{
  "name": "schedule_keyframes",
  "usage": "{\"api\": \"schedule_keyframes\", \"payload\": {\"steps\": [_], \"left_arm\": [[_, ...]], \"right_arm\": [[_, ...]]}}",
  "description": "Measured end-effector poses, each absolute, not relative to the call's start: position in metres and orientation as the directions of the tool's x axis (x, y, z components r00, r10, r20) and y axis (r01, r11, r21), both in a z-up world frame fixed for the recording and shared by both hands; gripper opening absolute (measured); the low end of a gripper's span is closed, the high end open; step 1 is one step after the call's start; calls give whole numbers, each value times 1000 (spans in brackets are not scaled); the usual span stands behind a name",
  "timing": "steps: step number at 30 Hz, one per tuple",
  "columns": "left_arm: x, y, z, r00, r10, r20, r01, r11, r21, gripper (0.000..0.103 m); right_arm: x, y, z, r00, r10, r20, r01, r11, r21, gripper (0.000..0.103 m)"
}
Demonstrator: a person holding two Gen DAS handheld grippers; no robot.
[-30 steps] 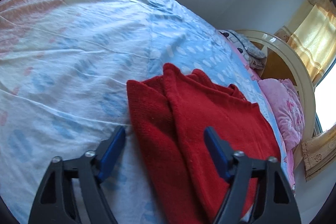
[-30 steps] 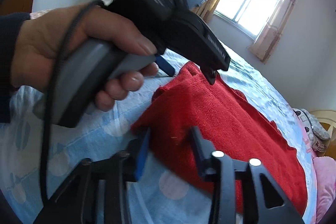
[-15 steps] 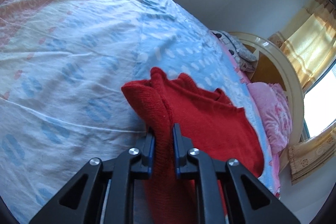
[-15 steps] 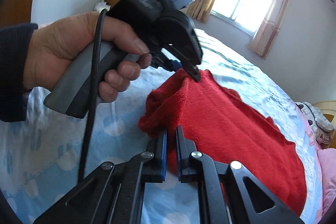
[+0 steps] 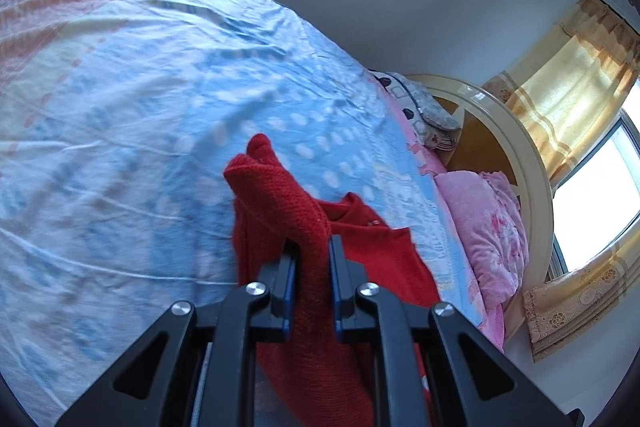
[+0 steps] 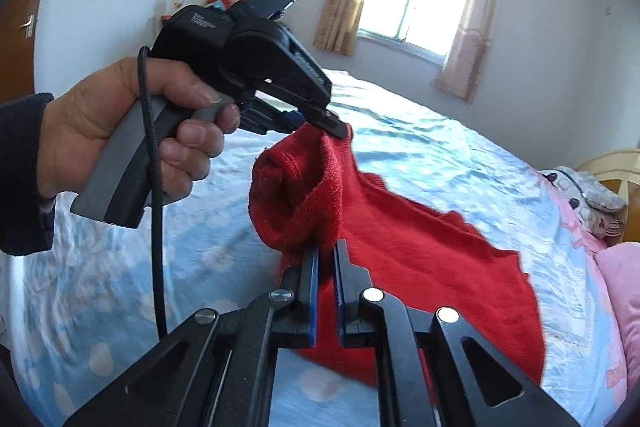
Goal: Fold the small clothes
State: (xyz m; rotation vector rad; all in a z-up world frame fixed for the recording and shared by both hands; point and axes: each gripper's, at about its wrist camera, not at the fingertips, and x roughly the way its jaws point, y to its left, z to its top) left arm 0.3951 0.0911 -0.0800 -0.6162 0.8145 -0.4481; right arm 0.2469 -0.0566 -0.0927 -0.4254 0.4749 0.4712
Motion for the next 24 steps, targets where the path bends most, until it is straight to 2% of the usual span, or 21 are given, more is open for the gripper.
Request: {"api": "schedule_keyframes", "payload": {"steps": [6,24], "left_arm": [[401,63,-62,614,-610,-501,180,726,-663,15],[427,-46,-50,529,-660,-534,302,734,-608,14]], "right_arm": [[254,-92,-81,815,307,-492,-475,840,-262,5],[271,-177,-80,822,244,-514,-370,915,-159,5]]}}
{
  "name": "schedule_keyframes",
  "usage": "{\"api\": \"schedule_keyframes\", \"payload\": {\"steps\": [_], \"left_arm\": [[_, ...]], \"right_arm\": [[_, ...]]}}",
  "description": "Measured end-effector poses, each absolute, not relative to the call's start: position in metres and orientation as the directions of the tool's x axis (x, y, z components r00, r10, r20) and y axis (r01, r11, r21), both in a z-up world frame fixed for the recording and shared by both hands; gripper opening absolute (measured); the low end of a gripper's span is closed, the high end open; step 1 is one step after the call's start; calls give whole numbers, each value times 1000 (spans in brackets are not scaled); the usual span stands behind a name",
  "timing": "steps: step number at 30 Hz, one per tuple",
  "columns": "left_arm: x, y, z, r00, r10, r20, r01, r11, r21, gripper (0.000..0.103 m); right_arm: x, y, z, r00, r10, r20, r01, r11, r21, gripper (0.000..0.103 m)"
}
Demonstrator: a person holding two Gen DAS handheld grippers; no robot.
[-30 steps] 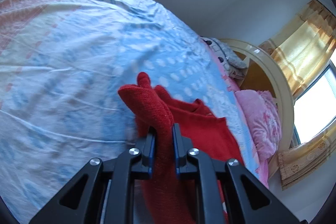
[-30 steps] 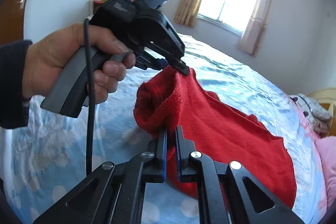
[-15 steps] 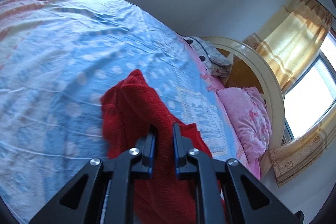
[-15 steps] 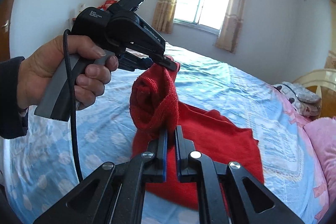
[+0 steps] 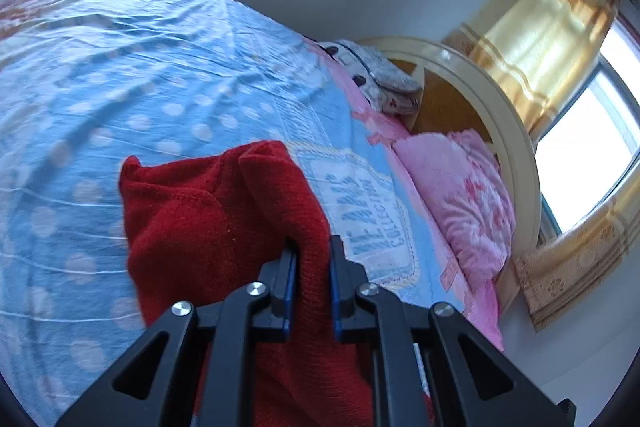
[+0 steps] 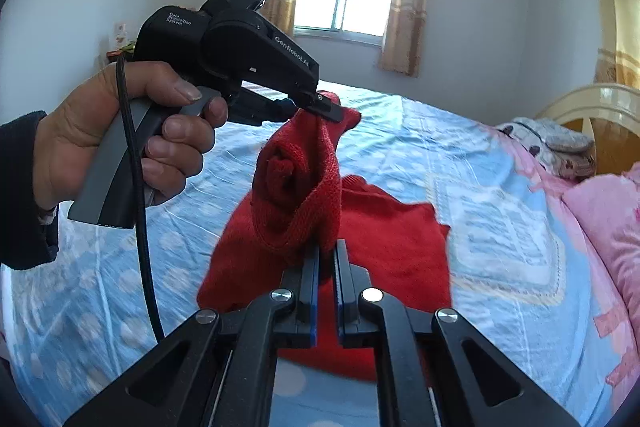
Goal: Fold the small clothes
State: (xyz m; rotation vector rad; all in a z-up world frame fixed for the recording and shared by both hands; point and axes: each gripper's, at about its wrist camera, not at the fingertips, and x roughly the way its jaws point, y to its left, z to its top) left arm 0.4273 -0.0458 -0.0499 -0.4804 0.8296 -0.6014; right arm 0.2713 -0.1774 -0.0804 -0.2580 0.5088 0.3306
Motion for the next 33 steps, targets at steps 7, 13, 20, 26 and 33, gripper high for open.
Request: {"api": "schedule_keyframes", "payload": {"steps": [7,13,20,26,33], "left_arm": [[430,-94,-59,481,-659,-578,353,749,-561,14],[432,-137,-76,449,-630,-634,389,776,-496,14],[427,-174,-85,462,-566,-683,436,815,-381,19],[393,-165,-65,537,-549,-640,494,820,-289,54],[323,-98,-75,732,-369,-573,408,911,-65,70]], "right_arm": [[275,-209,-92,801,223,-555,-332,938,-101,5],[282,-238,-111,757,221,-616,-288,957,-11,5],[286,-255,-129,682,265,-682,-268,958,104,5],[285,-269,-138,641,257,-723,-236,963,133,0],[271,-300,-125,682,261,-683,-184,965,186,26]]}}
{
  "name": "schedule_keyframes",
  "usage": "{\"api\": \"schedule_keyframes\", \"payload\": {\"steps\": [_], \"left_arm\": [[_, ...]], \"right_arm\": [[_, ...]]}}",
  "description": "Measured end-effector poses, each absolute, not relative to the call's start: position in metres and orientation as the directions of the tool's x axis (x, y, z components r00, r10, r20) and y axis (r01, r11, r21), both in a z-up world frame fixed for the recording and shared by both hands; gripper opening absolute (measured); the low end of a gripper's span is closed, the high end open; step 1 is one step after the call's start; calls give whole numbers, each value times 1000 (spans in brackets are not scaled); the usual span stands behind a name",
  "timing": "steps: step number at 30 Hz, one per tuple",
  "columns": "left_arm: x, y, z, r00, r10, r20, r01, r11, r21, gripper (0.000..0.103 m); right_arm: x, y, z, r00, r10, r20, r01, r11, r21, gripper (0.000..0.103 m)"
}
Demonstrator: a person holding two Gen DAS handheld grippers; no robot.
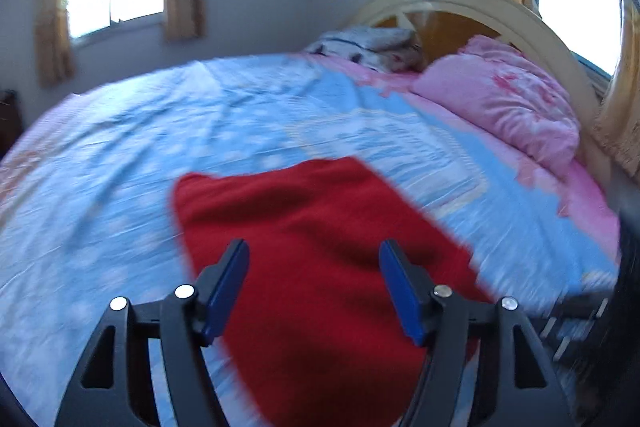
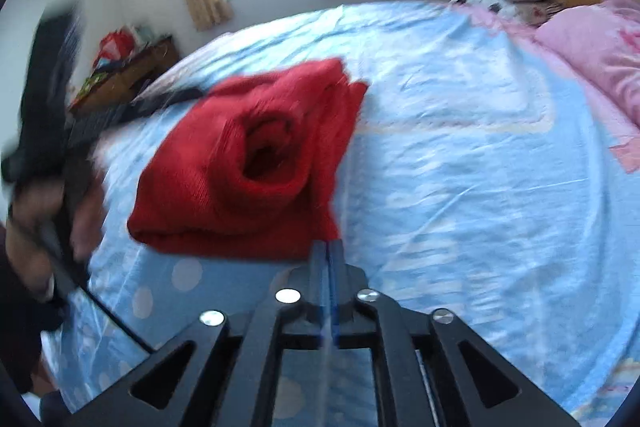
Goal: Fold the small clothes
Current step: 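Lay the folded sweater down and open both tools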
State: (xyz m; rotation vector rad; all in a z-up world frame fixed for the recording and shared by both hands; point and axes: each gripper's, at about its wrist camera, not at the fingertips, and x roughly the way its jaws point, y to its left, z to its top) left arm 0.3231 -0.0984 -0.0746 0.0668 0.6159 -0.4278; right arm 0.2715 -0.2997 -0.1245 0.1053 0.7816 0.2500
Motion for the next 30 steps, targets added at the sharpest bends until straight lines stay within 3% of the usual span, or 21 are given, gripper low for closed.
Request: {"api": "schedule_keyframes", "payload": {"steps": [1,2,3,8,10,12,18,22,28,29,30], "left_arm": [[314,-88,-79,741,-363,-565,399,915,-65,75],[310,-82,-82,745,-358,-563,392,918,-64,79],[305,-77,-89,746,-349,-567,385,921,-59,85],[306,-81,-113,711,-336,-618,399,916,-39,86],[307,-84,-114,704,-350,-618,406,912,-54,87],[306,-84,-115,702,-360,-615,413,909,-60,88],[303,-68,-116,707,-402,-582,405,904,-133,95],[307,-67,-121,684,-423,-594,409,897,-168,98],[309,-88,-131,642,-369,-673,428,900,-85,103],[308,-88,-131,646,-362,-671,426,901,-76,103],[306,-87,-131,653,-359,-667,423,903,-72,103]], "right_arm": [[271,-305,-118,701,269,-661,-174,963,207,38],[272,-310,-111,719,289,-633,-167,955,246,58],[275,-313,-105,731,304,-610,-159,947,280,61],[316,-298,-77,740,321,-591,-164,939,303,61],[347,-285,-78,691,340,-638,-175,935,308,51],[368,-274,-86,645,349,-680,-169,933,319,13],[339,-260,-105,658,174,-732,-137,984,110,9],[317,-276,-106,677,129,-724,-104,991,80,6],[349,-287,-96,671,138,-728,-91,990,104,6],[353,-288,-92,683,140,-717,-81,990,116,8],[355,-290,-87,695,148,-704,-75,988,133,18]]}}
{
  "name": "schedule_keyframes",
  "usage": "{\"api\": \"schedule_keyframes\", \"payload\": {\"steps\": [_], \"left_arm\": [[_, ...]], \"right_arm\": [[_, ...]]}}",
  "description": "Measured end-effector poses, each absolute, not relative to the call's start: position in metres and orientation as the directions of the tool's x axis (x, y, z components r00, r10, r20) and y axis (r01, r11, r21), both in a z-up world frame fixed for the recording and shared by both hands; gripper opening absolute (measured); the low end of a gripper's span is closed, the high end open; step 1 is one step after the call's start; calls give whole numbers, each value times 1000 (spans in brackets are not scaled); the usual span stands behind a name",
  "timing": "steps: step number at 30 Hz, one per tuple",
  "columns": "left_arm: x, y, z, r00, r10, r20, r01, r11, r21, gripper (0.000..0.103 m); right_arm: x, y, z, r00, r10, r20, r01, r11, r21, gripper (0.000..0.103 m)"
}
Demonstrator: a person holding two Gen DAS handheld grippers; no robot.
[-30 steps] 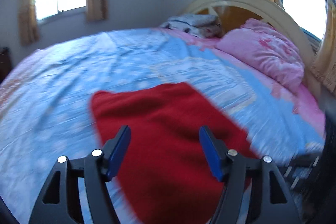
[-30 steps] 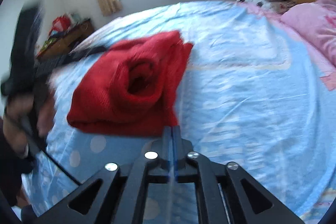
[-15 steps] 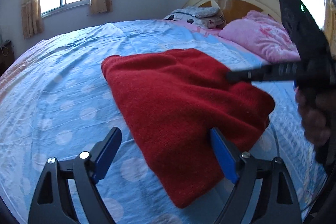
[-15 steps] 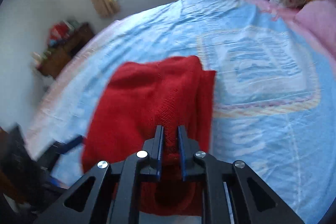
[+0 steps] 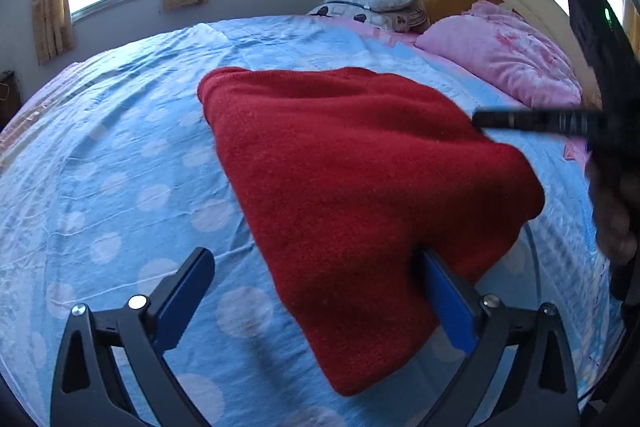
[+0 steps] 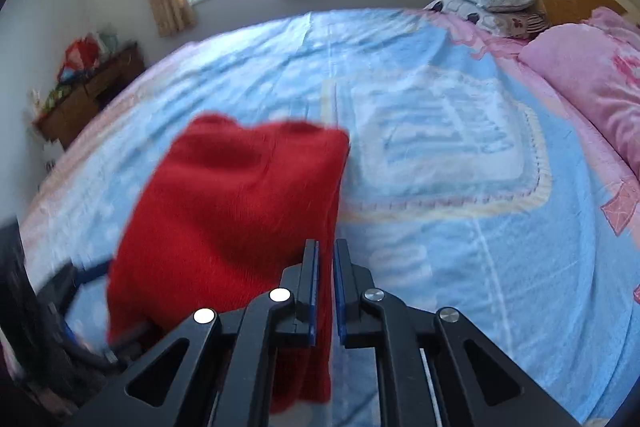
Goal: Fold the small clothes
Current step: 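Lay the folded sweater down and open both tools, then grasp the folded red sweater edge with the right tool while the left tool hovers beside it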
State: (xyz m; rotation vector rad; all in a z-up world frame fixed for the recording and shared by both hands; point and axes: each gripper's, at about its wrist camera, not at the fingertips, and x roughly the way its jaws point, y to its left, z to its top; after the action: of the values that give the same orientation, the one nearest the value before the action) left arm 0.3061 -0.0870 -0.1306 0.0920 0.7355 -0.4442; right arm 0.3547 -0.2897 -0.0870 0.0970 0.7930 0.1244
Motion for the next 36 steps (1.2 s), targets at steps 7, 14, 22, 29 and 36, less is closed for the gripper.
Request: {"api": "schedule_keyframes", "payload": {"steps": [7,14,22,29,36], "left_arm": [[305,-80,-130,654,-381,-654,421,901,-104,103],[307,-58,-127,663,-438,-607,383,895,-228,103],[317,-70,-134,623,-404,-670,352,910,-221,103],[316,-68,-136,612,-410,-677,357,906,-227,103],[317,-69,-135,599,-418,-683,366,901,-232,103]], "right_arm": [[333,-261,-74,727,295,-621,-219,956,197,48],[332,-240,-111,638,218,-738,-243,967,76,38],[336,-241,-97,663,221,-715,-272,961,45,39],[393,-238,-89,625,305,-719,-276,948,162,39],[413,-256,-115,574,336,-747,-256,940,226,38]]}}
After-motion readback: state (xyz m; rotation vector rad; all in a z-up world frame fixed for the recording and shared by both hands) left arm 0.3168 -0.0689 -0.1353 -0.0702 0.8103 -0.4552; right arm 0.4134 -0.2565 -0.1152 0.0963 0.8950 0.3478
